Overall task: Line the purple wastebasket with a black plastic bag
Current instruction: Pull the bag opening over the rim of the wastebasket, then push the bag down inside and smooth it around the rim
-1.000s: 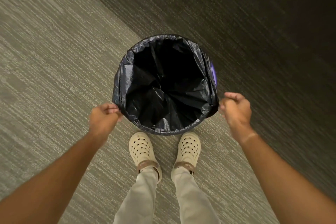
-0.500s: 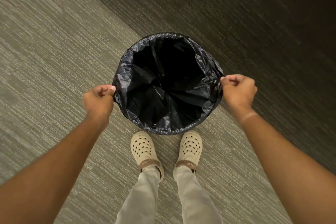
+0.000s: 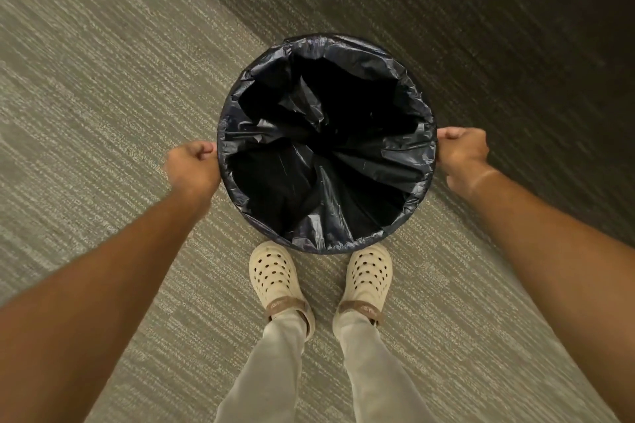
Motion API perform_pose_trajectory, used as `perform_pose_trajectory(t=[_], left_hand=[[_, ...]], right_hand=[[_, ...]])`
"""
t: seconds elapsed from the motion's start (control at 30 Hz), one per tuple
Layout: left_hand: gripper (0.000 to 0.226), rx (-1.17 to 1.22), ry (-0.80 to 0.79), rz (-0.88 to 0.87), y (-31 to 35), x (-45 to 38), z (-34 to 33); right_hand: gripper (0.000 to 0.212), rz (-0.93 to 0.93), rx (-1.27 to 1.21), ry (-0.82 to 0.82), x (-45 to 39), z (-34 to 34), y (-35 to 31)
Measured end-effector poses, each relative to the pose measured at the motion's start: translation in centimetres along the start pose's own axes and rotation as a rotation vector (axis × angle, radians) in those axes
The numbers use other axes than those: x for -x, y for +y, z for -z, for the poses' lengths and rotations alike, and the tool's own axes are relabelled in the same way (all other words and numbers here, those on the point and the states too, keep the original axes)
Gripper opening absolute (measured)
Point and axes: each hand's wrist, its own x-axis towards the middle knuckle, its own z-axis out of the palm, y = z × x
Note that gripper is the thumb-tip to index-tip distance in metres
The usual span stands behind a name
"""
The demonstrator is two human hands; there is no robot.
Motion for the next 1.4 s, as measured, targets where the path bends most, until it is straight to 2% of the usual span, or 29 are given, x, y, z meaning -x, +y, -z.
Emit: perform_pose_trajectory(t=[0.07,0.13,0.2,0.27,0.3,0.37,0.43,0.5,0.57,0.67,0.77,0.9,1.07,1.13,1.27,1.33,1.4], left_hand=[[0.011,0.055,0.007,0.021,0.6,0.4,0.5],[0.016,0.144,0.088,0.005,1.8,1.3,1.4],[0.02,0.146,0.188,-0.148,3.4,2.8,2.3],[0.022,0.045,0.211,-0.445,5.2,5.0,2.8],[0.024,0.001,0.171,-0.597,5.9,6.1,2.6],[0.025,-0.082,-0.016,-0.813,6.9,8.4,1.3],[0.029,-0.264,-0.248,-0.927,7.0,9.7,-1.0],[0.033,-0.549,-0.45,-0.932,6.4,9.4,-3.9],[0.033,-0.821,-0.578,-0.871,5.6,7.8,-6.4],[0.042,-1.095,-0.7,-0.813,4.6,5.0,-9.6],[0.053,-1.289,-0.746,-0.777,3.3,2.7,-12.2],[0.072,-1.53,-0.735,-0.767,1.5,1.0,-14.3],[0.094,-1.584,-0.736,-0.625,0.5,0.0,-14.1],[0.098,-1.611,-0.747,-0.557,0.2,-0.5,-13.5],[0.104,-1.669,-0.744,-0.525,0.3,-0.4,-12.8],[0.098,-1.634,-0.721,-0.606,0.7,0.5,-13.1],[0.089,-1.595,-0.711,-0.71,0.7,1.4,-13.5]], right_hand=[[0.028,-0.002,-0.006,0.029,0.3,0.2,-0.3],[0.02,0.056,0.001,0.121,1.1,0.9,-1.1],[0.012,0.227,0.047,0.214,2.6,2.1,-2.4],[0.018,0.46,0.084,0.254,4.8,3.1,-3.8],[0.02,0.582,0.094,0.242,6.0,3.2,-4.4],[0.02,0.797,0.159,0.146,8.6,2.2,-5.2],[0.021,0.937,0.338,-0.053,10.5,0.0,-5.4],[0.023,0.982,0.624,-0.31,10.9,-2.8,-5.1],[0.023,0.961,0.896,-0.511,9.7,-5.8,-4.7],[0.024,0.935,1.162,-0.657,6.8,-9.7,-4.6],[0.026,0.946,1.336,-0.74,4.2,-12.7,-3.9],[0.035,0.903,1.5,-0.791,2.1,-15.5,-2.0],[0.077,0.871,1.748,-0.735,0.1,-16.2,0.4],[0.084,0.808,1.821,-0.711,-0.7,-15.5,0.7],[0.082,0.702,1.885,-0.707,-1.0,-14.6,1.0],[0.073,0.736,1.843,-0.711,-0.5,-14.9,0.9],[0.061,0.839,1.688,-0.709,0.3,-15.4,0.6]])
